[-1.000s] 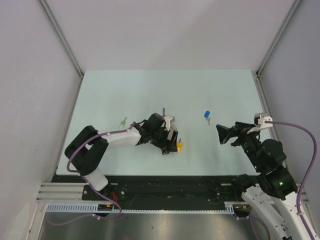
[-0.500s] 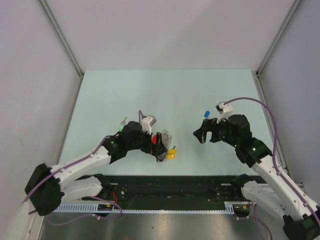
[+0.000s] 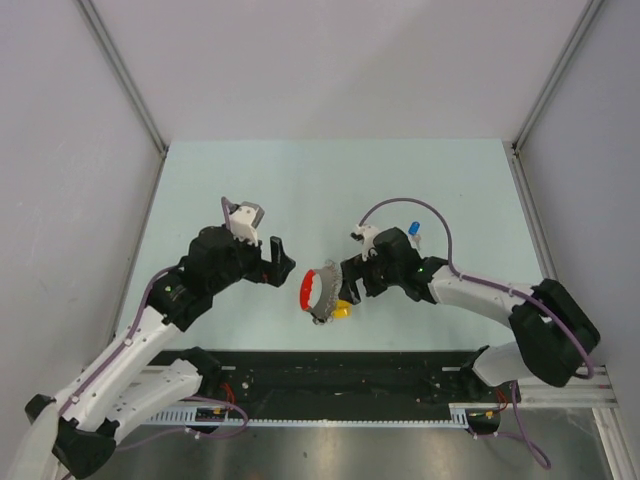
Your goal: Put the keys on the keyring
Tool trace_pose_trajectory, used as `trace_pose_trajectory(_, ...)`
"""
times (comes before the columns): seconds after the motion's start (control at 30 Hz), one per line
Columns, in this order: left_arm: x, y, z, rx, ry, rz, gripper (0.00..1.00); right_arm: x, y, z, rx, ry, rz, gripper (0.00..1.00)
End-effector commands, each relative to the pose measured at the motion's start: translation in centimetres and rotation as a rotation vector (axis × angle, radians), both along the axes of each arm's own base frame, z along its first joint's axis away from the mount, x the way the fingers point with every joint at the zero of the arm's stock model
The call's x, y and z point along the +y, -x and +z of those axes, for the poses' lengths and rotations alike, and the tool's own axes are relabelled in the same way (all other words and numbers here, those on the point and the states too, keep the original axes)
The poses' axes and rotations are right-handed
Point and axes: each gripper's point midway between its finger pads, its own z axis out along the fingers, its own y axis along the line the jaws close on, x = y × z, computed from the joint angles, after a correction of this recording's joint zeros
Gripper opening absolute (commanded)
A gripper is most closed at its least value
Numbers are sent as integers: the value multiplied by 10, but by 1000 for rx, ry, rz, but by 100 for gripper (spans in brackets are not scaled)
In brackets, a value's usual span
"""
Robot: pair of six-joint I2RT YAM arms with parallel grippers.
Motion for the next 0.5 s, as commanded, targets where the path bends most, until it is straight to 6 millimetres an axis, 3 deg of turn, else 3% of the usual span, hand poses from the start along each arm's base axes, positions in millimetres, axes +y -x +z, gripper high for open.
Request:
trace_pose_trajectory(0.0, 19, -14, -5, -58, -66, 35, 100, 35, -9, 3, -47, -93, 90, 93)
trace_pose_trajectory(0.17, 47, -24, -17, -33, -62, 119, 100, 46, -1, -15, -12, -83, 159, 94)
trace_pose_trajectory(0.27, 55, -25, -16, -48, -56, 148, 100, 51, 5, -23, 22, -69, 191, 94)
trace_pose_trajectory(0.47, 70, -27, -21, -49, -100, 207, 100, 44, 40, -38, 108, 21, 256, 95)
